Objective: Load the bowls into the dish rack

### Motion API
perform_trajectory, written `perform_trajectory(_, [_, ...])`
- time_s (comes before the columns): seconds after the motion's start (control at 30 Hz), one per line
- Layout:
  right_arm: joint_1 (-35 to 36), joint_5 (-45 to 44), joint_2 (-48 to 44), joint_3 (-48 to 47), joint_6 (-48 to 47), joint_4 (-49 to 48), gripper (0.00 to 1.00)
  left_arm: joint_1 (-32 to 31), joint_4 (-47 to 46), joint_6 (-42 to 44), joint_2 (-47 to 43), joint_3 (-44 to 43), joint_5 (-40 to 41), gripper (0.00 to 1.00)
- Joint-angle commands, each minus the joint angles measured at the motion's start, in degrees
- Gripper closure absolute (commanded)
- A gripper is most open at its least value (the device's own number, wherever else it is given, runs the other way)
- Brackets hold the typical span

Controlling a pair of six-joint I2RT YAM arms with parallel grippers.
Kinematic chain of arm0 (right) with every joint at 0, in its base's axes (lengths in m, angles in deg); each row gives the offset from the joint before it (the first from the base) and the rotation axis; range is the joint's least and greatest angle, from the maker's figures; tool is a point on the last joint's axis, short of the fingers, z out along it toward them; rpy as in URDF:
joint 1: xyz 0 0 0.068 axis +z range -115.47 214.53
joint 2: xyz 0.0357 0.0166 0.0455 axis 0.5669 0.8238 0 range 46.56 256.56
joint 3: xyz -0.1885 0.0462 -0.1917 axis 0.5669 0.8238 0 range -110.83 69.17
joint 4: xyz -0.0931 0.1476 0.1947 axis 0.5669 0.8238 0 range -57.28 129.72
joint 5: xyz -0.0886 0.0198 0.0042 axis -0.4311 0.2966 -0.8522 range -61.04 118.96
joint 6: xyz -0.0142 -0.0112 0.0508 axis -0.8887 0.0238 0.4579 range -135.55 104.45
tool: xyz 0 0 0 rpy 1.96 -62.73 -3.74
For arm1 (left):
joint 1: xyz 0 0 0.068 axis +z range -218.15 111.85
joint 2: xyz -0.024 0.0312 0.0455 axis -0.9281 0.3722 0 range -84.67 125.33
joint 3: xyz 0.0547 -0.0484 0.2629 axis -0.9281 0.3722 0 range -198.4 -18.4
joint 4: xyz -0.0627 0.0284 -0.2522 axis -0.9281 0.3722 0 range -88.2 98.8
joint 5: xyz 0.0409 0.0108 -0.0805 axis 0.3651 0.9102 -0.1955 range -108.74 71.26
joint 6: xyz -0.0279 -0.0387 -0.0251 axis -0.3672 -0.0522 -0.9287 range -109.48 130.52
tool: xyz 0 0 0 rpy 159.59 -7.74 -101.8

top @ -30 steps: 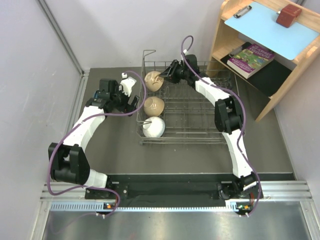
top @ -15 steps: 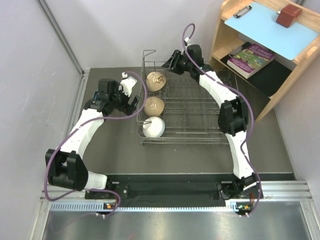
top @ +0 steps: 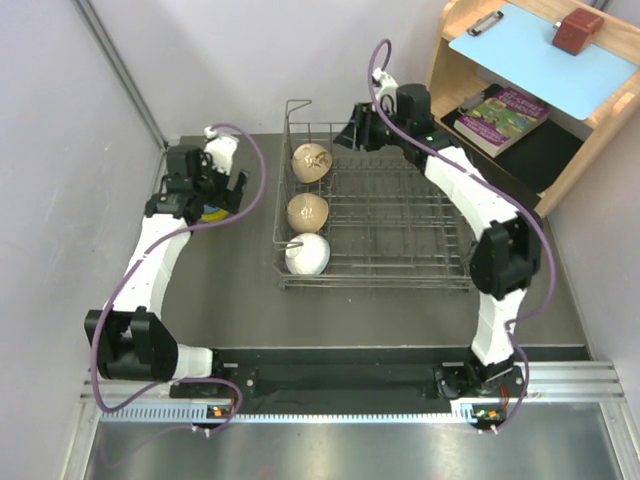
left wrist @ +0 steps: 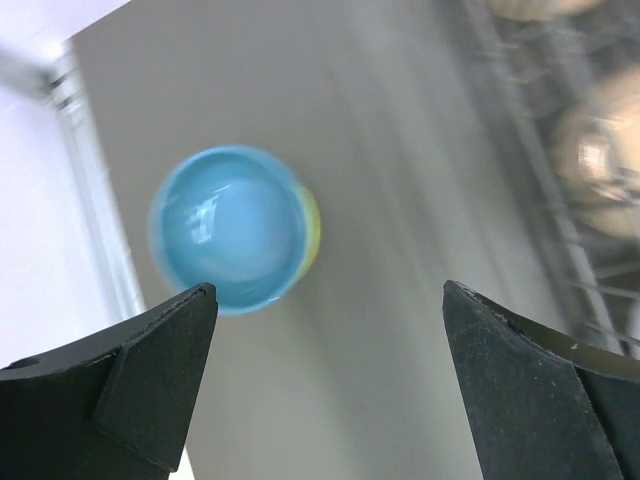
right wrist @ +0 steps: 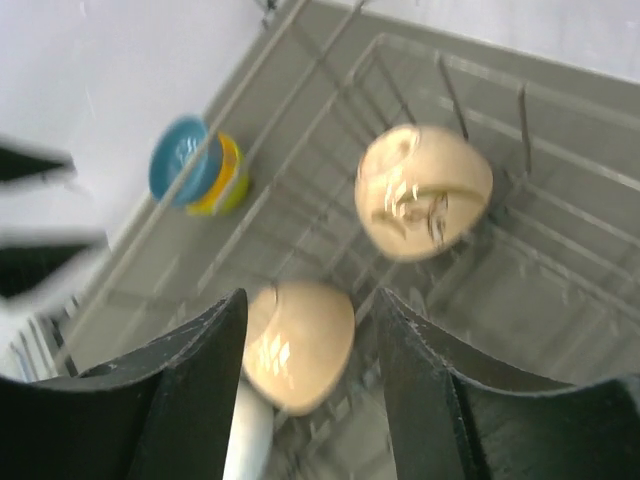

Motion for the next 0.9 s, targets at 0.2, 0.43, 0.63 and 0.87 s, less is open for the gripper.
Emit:
perform_trajectory(0.2, [0.20,3.44,-27.83,23.31,-19.76,7.14,0.44,8.67,-7.99,1.05,1.50,1.61,3.65,0.01])
perform_trajectory(0.43, [0.20,0.19,-37.77,30.98,-27.40,11.53,0.41,8.58,-11.07,5.45,2.90,6.35,0.04,0.01])
perform_trajectory(0.63, [0.11,0.00,-39.71,33.53,-26.89,10.84,0.41,9.90,-14.33,4.23,8.86,3.56,5.76,0.01])
perform_trajectory(0.87, [0.11,0.27,-37.95,32.13,-26.27,11.54,0.41,10.43,-16.17,2.91,15.82,0.12,5.84,0.01])
